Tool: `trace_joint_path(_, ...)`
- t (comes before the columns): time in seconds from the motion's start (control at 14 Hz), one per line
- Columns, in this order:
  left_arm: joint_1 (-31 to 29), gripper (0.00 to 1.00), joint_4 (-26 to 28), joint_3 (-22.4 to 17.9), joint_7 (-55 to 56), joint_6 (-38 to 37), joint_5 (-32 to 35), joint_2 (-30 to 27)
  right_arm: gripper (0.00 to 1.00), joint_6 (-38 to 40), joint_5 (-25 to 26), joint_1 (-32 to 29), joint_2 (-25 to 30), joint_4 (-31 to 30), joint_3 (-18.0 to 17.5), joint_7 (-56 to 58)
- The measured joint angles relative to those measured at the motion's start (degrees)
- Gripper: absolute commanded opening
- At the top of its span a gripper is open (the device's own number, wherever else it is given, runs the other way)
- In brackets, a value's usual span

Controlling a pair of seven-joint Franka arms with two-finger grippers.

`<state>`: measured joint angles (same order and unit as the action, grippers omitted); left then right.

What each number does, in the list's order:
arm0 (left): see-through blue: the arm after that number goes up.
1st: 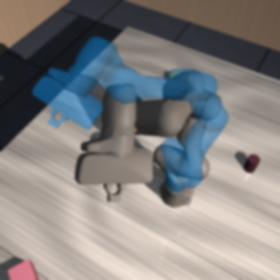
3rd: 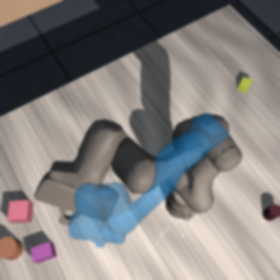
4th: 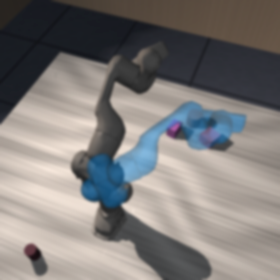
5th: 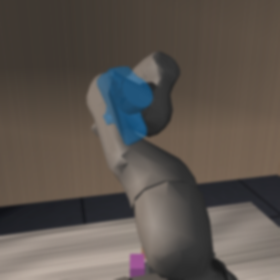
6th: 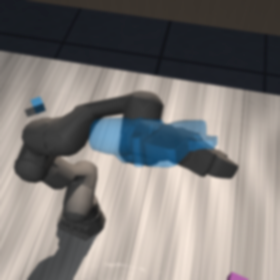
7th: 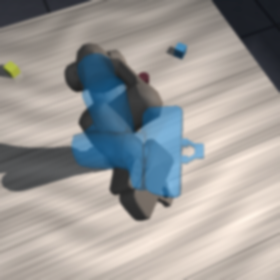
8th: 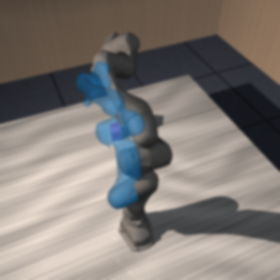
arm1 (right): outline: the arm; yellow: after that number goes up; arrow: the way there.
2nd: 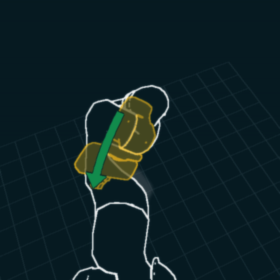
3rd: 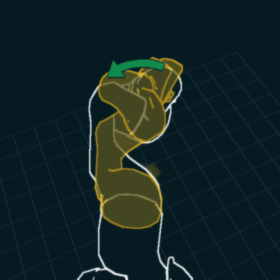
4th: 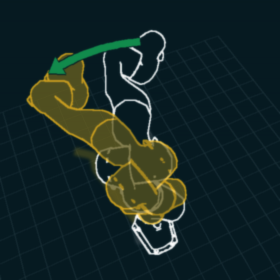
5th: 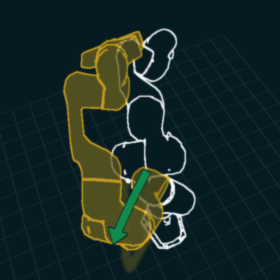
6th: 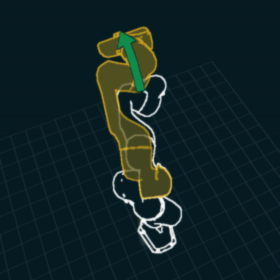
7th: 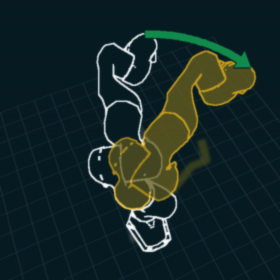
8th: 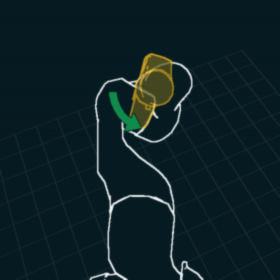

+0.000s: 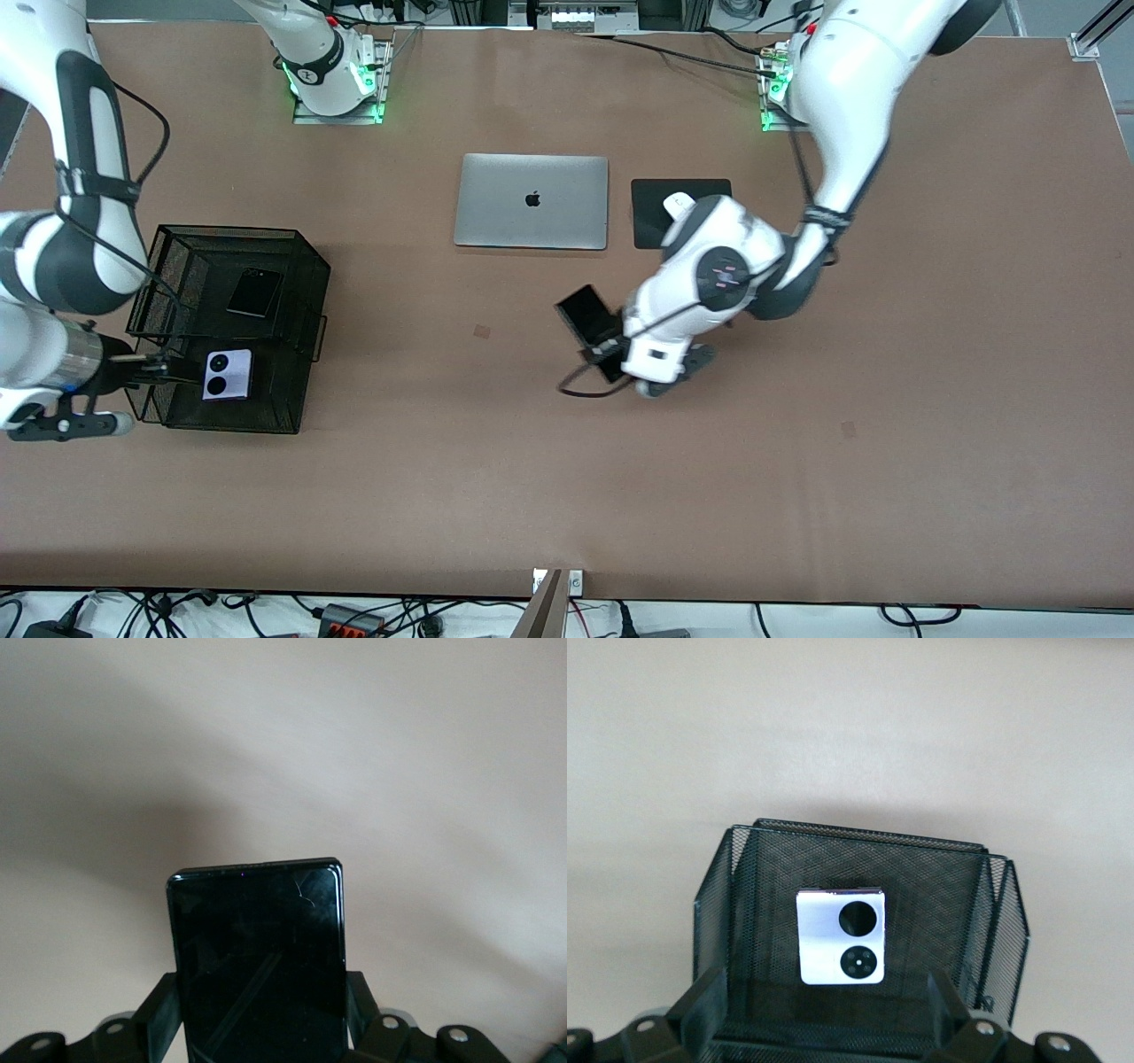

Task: Place phones with both arms
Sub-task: 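Carry the tall black phone to the table center and release it with the left gripper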

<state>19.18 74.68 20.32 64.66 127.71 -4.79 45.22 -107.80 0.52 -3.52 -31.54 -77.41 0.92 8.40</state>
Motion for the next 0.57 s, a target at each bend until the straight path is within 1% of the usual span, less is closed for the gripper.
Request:
trace_joint_path(0.14, 3.2, 0.47, -2.6, -1.3, 0.7, 5.6, 0.0, 2.6, 1.00, 0.0, 0.0, 0.0, 1.2, 0.0, -0.2, 0.0)
trace_joint_path(0.21, 5.2, 0.47, -3.1, -2.9, 0.8, 8.7, 0.1, 3.6, 1.00, 0.1, 0.0, 0.1, 1.8, 0.0, -0.2, 0.0)
trace_joint_path(0.36, 9.9, 0.46, -4.6, -7.6, -0.8, 13.8, 0.2, 5.7, 1.00, 0.8, 0.0, 0.1, 3.0, 0.0, -0.2, -0.4)
trace_joint_path(0.43, 12.0, 0.46, -6.2, -9.3, -3.5, 15.0, 0.2, 7.1, 1.00, 1.7, 0.0, 0.1, 3.5, 0.0, -0.2, -1.3)
trace_joint_path(0.57, 15.0, 0.46, -10.7, -10.9, -9.1, 15.8, 0.3, 10.4, 1.00, 4.9, 0.0, 0.7, 4.2, 0.0, -0.3, -2.9)
